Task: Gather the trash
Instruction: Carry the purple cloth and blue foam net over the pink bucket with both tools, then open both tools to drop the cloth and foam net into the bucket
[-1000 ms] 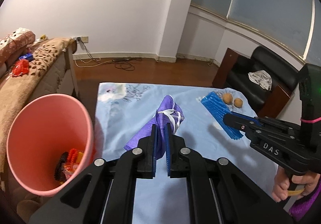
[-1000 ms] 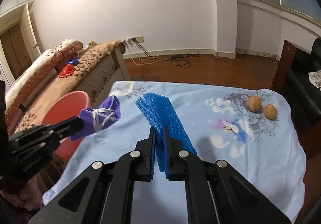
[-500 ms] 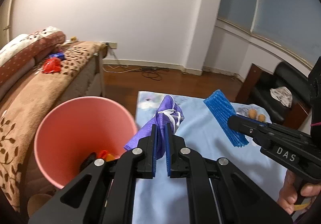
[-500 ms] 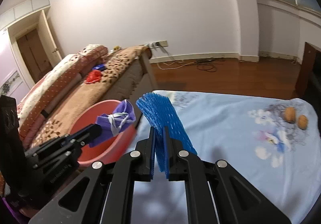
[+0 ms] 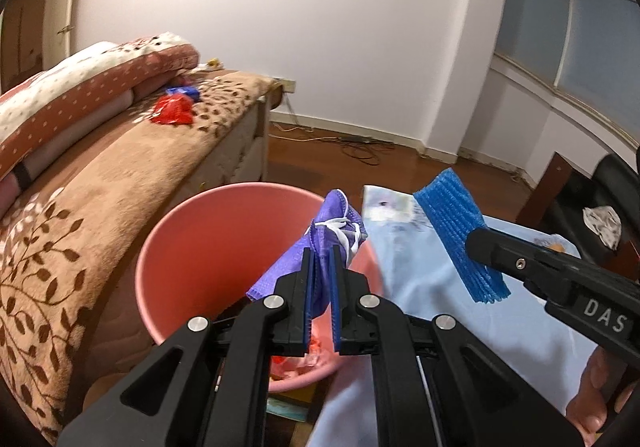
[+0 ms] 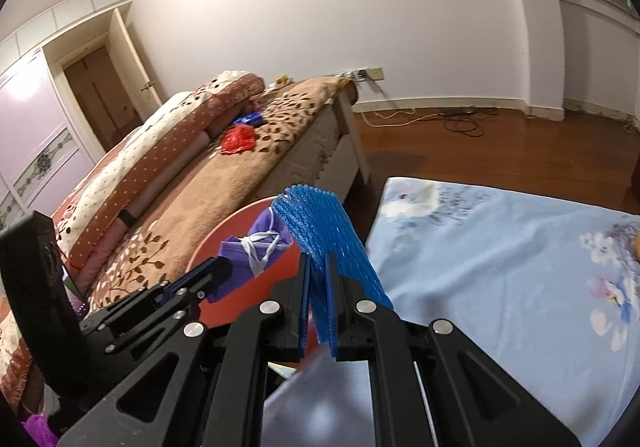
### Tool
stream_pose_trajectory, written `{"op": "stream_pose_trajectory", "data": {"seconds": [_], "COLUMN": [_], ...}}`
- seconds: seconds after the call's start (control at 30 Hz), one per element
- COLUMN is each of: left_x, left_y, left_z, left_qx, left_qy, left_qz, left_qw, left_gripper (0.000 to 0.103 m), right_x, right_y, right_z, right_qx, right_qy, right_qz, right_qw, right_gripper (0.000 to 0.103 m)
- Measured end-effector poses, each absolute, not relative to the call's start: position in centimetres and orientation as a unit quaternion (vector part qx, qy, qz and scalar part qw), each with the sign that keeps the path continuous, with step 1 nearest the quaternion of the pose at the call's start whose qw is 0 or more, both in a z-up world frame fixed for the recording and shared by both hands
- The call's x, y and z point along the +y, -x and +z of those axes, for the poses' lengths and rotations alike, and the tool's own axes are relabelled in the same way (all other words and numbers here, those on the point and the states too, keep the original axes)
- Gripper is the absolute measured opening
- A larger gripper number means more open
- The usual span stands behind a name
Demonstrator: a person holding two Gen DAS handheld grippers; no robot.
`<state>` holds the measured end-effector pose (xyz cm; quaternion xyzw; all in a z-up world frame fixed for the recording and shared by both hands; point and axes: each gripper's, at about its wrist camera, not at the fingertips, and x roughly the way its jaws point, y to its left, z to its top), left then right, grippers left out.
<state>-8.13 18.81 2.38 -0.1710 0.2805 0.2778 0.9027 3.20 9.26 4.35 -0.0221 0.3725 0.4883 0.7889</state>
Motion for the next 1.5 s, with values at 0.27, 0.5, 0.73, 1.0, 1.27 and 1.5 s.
{"op": "stream_pose_trajectory", "data": {"seconds": [0.27, 0.5, 0.73, 1.0, 1.27, 1.5], "left_x": [20.6, 22.1, 23.5, 24.4, 25.2, 25.4], "left_y": [9.1, 9.5, 9.8, 10.0, 10.0, 10.2], "left_z": [1.4, 0.4, -0.6, -1.7, -2.4, -2.3], "left_qx": [0.288, 0.299, 0.306, 0.318, 0.328, 0.324], "left_qy": [0.179, 0.184, 0.19, 0.198, 0.207, 0.211], "left_qz": [0.305, 0.322, 0.332, 0.338, 0.34, 0.341], "left_qw": [0.89, 0.879, 0.872, 0.864, 0.857, 0.857], "left_gripper": [0.007, 0.007, 0.007, 0.007, 0.01, 0.041], "right_x": [12.4, 14.3, 16.1, 17.6, 18.4, 18.6], "right_y": [-2.8, -3.2, -3.3, -3.1, -3.2, -3.2], "right_z": [3.5, 2.1, 0.7, -0.5, -1.3, -1.5], "right_qx": [0.394, 0.417, 0.441, 0.452, 0.459, 0.463], "right_qy": [0.016, 0.017, 0.012, 0.021, 0.025, 0.024], "right_qz": [0.506, 0.508, 0.513, 0.514, 0.511, 0.51], "right_qw": [0.767, 0.754, 0.737, 0.729, 0.726, 0.724], "right_gripper": [0.007, 0.007, 0.007, 0.007, 0.007, 0.008]}}
